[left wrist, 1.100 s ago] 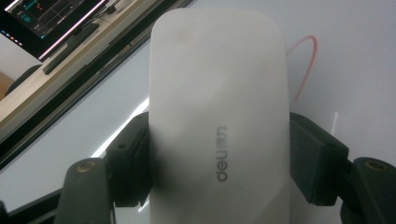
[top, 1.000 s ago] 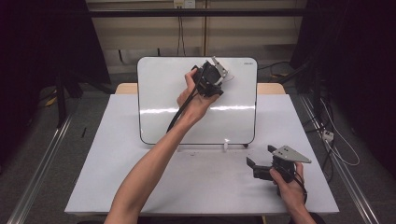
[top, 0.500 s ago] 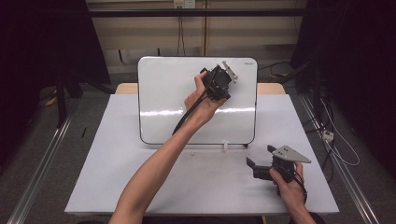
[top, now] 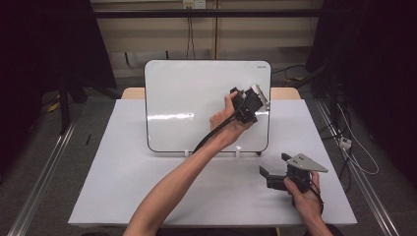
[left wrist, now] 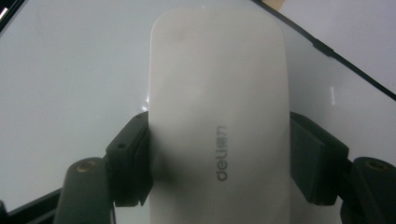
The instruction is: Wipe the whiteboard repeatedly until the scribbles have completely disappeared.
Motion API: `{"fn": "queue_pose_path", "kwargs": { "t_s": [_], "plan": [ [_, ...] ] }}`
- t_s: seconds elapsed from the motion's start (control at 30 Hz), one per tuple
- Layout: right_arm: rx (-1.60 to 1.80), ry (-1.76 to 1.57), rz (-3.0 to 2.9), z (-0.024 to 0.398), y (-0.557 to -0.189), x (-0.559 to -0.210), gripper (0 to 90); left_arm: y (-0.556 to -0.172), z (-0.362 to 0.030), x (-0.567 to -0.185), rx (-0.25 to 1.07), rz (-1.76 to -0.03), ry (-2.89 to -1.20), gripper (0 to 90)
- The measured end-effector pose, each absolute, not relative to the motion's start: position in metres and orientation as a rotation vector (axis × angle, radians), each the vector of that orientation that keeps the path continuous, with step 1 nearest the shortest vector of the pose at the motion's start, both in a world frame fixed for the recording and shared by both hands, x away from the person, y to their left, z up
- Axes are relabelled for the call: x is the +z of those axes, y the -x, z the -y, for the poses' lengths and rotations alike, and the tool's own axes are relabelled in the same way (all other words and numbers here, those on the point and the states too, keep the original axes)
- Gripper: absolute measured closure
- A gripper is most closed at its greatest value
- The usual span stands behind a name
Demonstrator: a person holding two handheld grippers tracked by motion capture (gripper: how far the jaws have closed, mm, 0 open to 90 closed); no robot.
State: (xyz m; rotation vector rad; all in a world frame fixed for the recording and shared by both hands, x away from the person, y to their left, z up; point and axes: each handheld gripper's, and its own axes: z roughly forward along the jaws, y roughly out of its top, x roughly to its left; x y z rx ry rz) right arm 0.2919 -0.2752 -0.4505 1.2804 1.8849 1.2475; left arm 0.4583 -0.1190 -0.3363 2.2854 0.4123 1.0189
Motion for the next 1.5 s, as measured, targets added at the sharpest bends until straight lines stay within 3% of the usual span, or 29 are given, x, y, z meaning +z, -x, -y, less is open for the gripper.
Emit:
{"fn": "queue_pose_path", "kwargs": {
  "t_s": [0.3,0.57,0.87,1.5],
  "plan": [
    [1.247,-1.280,-1.884,0.275,-0.292,-0.451,4.7,-0.448,0.112,-0.348,0.976,-0.375,-2.301,31.1],
    [1.244,-1.281,-1.884,0.274,-0.292,-0.450,4.7,-0.449,0.092,-0.347,0.728,-0.417,-2.236,31.2],
    [1.243,-1.282,-1.880,0.274,-0.292,-0.450,4.7,-0.437,0.074,-0.345,0.687,-0.373,-2.191,31.2],
    [1.250,-1.282,-1.881,0.272,-0.294,-0.450,4.7,-0.428,0.021,-0.344,0.619,-0.501,-2.105,31.1]
  ]
}}
